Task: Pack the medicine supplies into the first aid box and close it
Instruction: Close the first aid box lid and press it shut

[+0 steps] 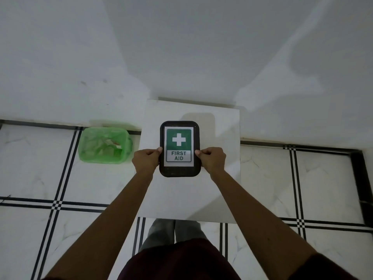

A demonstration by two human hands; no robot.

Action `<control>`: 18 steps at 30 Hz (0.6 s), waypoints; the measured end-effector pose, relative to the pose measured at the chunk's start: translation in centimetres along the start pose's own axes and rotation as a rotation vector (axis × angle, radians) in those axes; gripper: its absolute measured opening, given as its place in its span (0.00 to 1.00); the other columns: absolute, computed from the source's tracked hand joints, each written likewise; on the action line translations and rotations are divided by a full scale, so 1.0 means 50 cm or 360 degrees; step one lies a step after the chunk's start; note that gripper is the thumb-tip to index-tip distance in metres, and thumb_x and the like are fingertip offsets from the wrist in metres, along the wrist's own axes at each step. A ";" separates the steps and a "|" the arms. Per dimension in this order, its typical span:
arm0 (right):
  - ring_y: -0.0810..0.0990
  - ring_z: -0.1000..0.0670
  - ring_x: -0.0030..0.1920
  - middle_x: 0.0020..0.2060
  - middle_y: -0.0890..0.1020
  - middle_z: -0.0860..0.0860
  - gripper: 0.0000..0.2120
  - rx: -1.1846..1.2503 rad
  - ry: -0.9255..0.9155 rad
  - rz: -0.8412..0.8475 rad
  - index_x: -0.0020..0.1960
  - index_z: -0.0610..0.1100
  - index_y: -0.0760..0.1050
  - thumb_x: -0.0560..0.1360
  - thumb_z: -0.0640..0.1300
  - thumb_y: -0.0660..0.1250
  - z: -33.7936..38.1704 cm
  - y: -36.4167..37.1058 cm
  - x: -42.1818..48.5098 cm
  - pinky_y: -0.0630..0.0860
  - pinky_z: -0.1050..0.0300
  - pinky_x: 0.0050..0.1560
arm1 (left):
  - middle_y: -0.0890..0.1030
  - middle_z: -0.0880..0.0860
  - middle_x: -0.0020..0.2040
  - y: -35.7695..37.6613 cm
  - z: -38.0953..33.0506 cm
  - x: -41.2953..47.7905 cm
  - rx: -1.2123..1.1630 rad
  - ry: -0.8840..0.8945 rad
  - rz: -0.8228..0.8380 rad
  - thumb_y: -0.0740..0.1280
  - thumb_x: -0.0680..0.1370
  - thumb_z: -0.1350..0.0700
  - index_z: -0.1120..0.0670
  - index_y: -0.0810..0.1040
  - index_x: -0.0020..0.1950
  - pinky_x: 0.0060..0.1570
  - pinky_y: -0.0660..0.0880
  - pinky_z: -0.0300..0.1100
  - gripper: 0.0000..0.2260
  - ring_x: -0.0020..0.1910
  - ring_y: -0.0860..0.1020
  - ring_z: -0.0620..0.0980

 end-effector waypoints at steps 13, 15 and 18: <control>0.83 0.36 0.38 0.36 0.83 0.34 0.12 -0.0183 0.0046 0.0186 0.36 0.31 0.79 0.70 0.41 0.73 -0.009 -0.003 0.006 0.82 0.41 0.44 | 0.83 0.63 0.45 -0.014 -0.015 -0.012 0.0053 -0.0121 0.0191 0.72 0.73 0.58 0.63 0.80 0.44 0.46 0.81 0.53 0.08 0.44 0.83 0.61; 0.84 0.38 0.39 0.38 0.84 0.35 0.11 -0.0198 0.0073 0.0252 0.39 0.32 0.80 0.68 0.41 0.74 -0.004 -0.014 0.008 0.82 0.43 0.46 | 0.83 0.62 0.46 -0.014 -0.016 -0.015 0.0037 -0.0122 0.0249 0.71 0.73 0.57 0.62 0.79 0.43 0.43 0.81 0.50 0.08 0.44 0.83 0.59; 0.82 0.44 0.41 0.42 0.85 0.41 0.11 -0.0047 -0.0061 0.0076 0.44 0.36 0.82 0.72 0.45 0.72 0.031 -0.021 0.025 0.80 0.49 0.49 | 0.84 0.58 0.46 0.004 -0.035 -0.009 0.0042 0.0082 0.0160 0.67 0.74 0.47 0.57 0.80 0.47 0.48 0.80 0.52 0.13 0.45 0.82 0.57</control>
Point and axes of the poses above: each hand's wrist, its own x-axis towards the middle knuckle, its own y-axis out of the palm, z = x × y, the point moved 1 cm from there along x, towards the middle knuckle
